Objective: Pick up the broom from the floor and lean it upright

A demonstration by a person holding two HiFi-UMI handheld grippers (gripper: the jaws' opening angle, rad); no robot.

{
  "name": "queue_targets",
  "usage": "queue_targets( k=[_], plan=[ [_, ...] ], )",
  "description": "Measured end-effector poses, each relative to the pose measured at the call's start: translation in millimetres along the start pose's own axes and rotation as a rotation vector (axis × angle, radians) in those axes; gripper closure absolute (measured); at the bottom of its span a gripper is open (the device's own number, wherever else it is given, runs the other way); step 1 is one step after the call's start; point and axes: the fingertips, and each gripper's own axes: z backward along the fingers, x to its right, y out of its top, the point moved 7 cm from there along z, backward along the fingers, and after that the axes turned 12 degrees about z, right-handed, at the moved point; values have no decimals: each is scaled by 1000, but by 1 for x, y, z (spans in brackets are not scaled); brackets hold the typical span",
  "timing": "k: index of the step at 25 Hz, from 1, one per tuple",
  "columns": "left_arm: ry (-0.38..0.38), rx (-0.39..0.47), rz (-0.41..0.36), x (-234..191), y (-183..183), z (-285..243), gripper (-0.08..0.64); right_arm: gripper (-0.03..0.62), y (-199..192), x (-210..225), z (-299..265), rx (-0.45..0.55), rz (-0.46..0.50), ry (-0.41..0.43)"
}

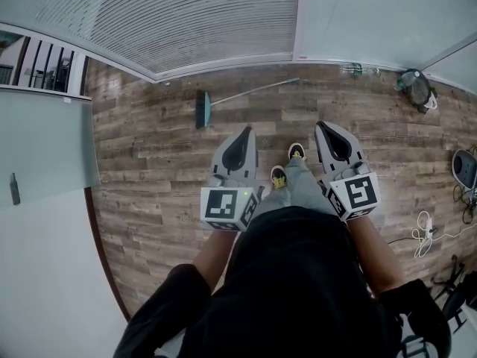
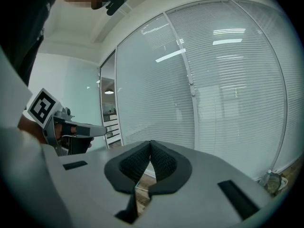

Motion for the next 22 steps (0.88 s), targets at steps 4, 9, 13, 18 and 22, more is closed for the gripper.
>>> queue_targets(
  k=[4, 9, 13, 18, 22],
  plan=[
    [6, -5, -3, 1, 10, -28, 538, 575, 1, 26, -18, 13, -5, -2],
    [7, -11, -16, 8, 24, -81, 538, 575, 1, 75, -44, 12, -21, -10],
    [12, -11, -40, 17, 32, -110, 538, 574, -6, 105, -57, 25, -46, -7],
    [31, -19, -45, 22, 34, -133, 538, 575, -15, 127, -77, 34, -58, 23],
    [42, -25, -44, 25, 36, -143, 538, 575, -16, 139, -87, 39, -73, 31]
  ],
)
